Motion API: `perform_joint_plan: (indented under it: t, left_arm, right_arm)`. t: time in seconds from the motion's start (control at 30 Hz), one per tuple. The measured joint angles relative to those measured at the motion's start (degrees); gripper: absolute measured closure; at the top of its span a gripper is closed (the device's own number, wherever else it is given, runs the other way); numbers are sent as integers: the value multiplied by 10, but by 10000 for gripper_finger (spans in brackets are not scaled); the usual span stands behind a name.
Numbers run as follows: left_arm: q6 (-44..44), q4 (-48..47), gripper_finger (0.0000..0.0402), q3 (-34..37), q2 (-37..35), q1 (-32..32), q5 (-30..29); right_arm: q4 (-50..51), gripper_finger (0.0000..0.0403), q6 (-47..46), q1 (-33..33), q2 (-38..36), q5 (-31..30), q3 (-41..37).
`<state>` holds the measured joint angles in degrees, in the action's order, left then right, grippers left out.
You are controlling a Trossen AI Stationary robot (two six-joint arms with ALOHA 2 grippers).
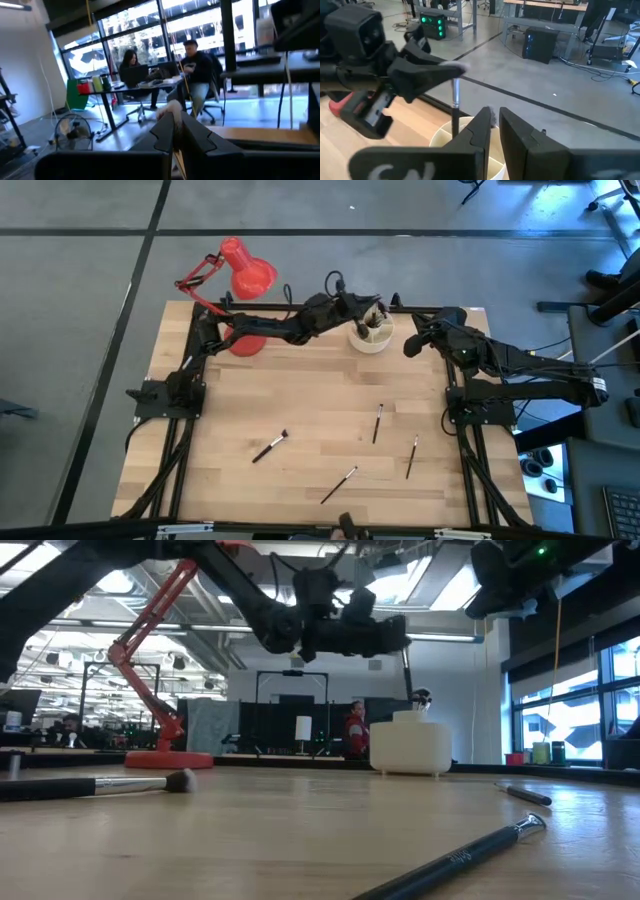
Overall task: Put items in baskets/containers
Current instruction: Put the black powder brush into the white organizer
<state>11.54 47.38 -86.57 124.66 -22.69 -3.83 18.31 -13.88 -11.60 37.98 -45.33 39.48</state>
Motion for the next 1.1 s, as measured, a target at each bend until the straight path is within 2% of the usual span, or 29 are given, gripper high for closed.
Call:
perform_joint_plan:
  t: [0.13, 0.47, 0.67, 0.93, 1.03, 1.1]
  left_arm:
    - [31, -46, 384, -13, 7, -2, -8]
    - [32, -57, 380, -14, 6, -15, -11]
    - [31, -80, 332, -14, 5, -12, -12]
    - [12, -121, 259, -14, 0, -6, -49]
    - [6, -176, 250, -14, -39, 16, -52]
    - [30, -250, 250, -15, -75, 35, -54]
  right_arm:
    - [-6, 361, 8, 0, 2, 0, 0]
    - [-9, 361, 8, 0, 2, 0, 0]
    - [-9, 361, 8, 0, 2, 0, 0]
    - [-9, 361, 9, 0, 2, 0, 0]
    - [-3, 361, 9, 0, 2, 0, 0]
    - [2, 361, 9, 0, 2, 0, 0]
